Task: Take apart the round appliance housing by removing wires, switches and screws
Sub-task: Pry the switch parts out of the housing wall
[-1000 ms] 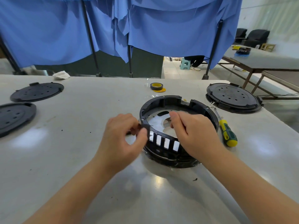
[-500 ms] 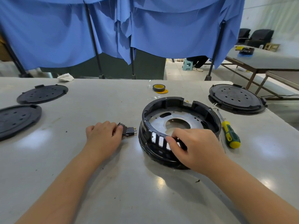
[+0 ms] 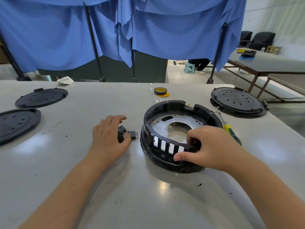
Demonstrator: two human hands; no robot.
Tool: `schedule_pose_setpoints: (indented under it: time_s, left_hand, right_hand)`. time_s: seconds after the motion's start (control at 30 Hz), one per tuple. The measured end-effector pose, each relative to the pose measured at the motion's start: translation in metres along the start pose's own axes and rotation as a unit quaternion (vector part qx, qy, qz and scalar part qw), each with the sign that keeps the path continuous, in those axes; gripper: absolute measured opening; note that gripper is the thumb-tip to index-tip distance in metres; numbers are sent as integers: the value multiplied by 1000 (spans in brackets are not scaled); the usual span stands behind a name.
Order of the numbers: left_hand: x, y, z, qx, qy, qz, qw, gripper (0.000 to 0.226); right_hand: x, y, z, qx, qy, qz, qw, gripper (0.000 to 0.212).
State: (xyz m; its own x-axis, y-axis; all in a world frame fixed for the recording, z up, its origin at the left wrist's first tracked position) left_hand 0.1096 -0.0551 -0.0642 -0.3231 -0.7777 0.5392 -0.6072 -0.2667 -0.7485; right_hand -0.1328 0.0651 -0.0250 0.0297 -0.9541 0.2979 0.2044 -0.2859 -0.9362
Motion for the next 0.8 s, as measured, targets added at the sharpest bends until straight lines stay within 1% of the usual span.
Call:
schedule_pose_setpoints:
  time_s: [0.07, 0.1, 0.2, 0.3, 0.37, 0.43, 0.5, 0.6, 0.67, 0.8]
  left_hand:
    - [-5, -7, -23, -86, 73, 19, 993, 51]
    - [-8, -10, -35, -111, 107, 29, 988, 55]
    - [-19, -11, -61, -135, 180, 53, 973, 61]
    - [-26, -6, -79, -88, 242, 47, 965, 67]
    - [-27, -2, -87, -49, 275, 35, 959, 73]
    - [-28, 3, -93, -13, 301, 26, 953, 77]
    - [-29, 8, -96, 14, 324, 16, 946, 76]
    - [-30, 9, -98, 13, 343, -14, 939, 75]
    - [-30, 6, -99, 4, 351, -39, 936, 78]
    - [-27, -5, -101, -17, 350, -76, 933, 84]
  right_hand:
    - [-2, -4, -12, 18, 37, 37, 998, 71]
    - [-3, -5, -17, 33, 50, 51, 997, 69]
    - [-6, -5, -23, 75, 33, 50, 995, 57]
    - [-10, 0, -17, 79, -24, -9, 997, 47]
    - [-14, 7, -11, 45, -65, -72, 994, 48]
    - [-18, 13, -2, 11, -99, -142, 985, 48]
    - [-18, 14, 7, 2, -121, -202, 972, 45]
    - [-13, 6, 17, -2, -143, -280, 949, 45]
    - [-10, -2, 22, 7, -150, -305, 940, 46]
    - [-8, -18, 28, 24, -154, -305, 939, 41]
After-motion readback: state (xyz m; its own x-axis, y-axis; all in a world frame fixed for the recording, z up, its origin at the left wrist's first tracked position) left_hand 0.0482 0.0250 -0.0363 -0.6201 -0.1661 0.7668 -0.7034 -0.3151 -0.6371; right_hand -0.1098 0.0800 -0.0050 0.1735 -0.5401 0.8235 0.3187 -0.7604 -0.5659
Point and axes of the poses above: each hand's wrist, its own x-axis towards the middle knuckle, its own y-axis out of the palm, z = x × y, the point moved 3 cm from there along x, towards the middle knuckle, and after that the axes turned 2 degrees about y, right-handed, at the moved point
